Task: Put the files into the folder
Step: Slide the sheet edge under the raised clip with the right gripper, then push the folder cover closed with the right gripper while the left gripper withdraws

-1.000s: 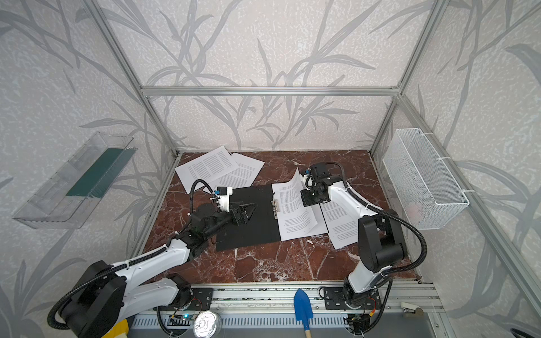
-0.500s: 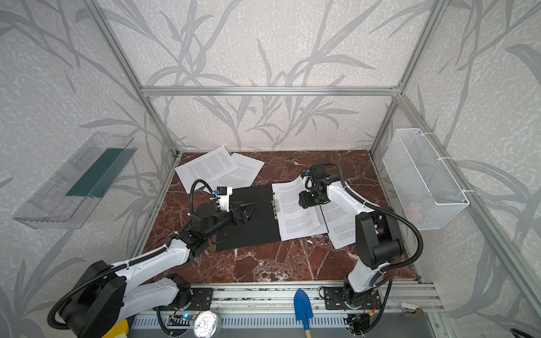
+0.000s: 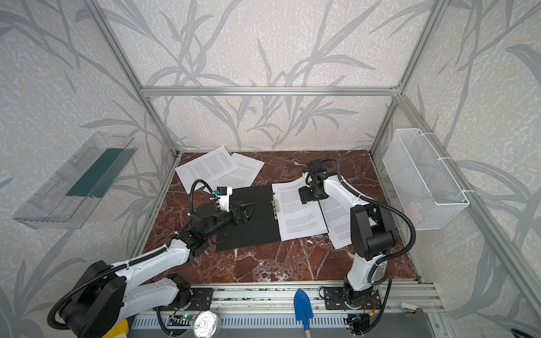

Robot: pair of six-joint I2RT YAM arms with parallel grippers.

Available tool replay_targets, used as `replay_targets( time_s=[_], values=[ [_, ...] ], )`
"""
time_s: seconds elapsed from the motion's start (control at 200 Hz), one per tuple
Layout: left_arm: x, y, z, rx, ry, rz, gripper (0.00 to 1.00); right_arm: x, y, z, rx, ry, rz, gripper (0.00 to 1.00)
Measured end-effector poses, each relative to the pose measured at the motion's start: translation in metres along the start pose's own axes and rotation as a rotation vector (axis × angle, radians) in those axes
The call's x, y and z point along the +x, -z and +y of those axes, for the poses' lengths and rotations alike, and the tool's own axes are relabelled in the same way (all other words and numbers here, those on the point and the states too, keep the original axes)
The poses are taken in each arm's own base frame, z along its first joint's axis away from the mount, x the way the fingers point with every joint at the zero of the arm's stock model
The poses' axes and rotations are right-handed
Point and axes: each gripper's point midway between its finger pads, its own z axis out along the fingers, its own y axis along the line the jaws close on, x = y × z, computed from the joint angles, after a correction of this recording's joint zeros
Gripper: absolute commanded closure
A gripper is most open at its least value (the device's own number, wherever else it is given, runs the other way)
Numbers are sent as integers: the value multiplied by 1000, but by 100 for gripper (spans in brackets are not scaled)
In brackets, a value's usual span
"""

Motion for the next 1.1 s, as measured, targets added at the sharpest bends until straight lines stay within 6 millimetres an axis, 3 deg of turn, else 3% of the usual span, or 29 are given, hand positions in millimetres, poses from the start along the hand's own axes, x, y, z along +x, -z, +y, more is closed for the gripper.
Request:
replay_targets(
  time_s=[0.13,0.275,0.315,0.405,0.49,0.61,0.725,0.845,1.1],
  values=[
    [0,0,0,-2,1,-2,1,-6,4,-8,32,-24,-4,20],
    [-2,0,3,-12,9,-9,1,-24,21,-16,57,-61,-40,17],
    [-3,0,4,-15,12,-10,1,-34,30,-18,63,-71,-67,16],
    [-4,1,9,-37,25,-16,1,-51,53,-20,76,-106,-134,1],
    [-5,3,19,-83,44,-23,1,-59,82,-17,67,-146,-203,1],
    [-11,11,34,-163,70,-50,1,-58,128,-12,37,-194,-339,1],
    [-19,24,47,-248,86,-90,1,-33,152,-5,-22,-235,-427,1],
    [-27,41,59,-342,112,-143,1,-7,144,8,-125,-262,-447,1],
    [-28,65,89,-552,122,-155,1,64,78,30,-260,-285,-366,1]
  ],
)
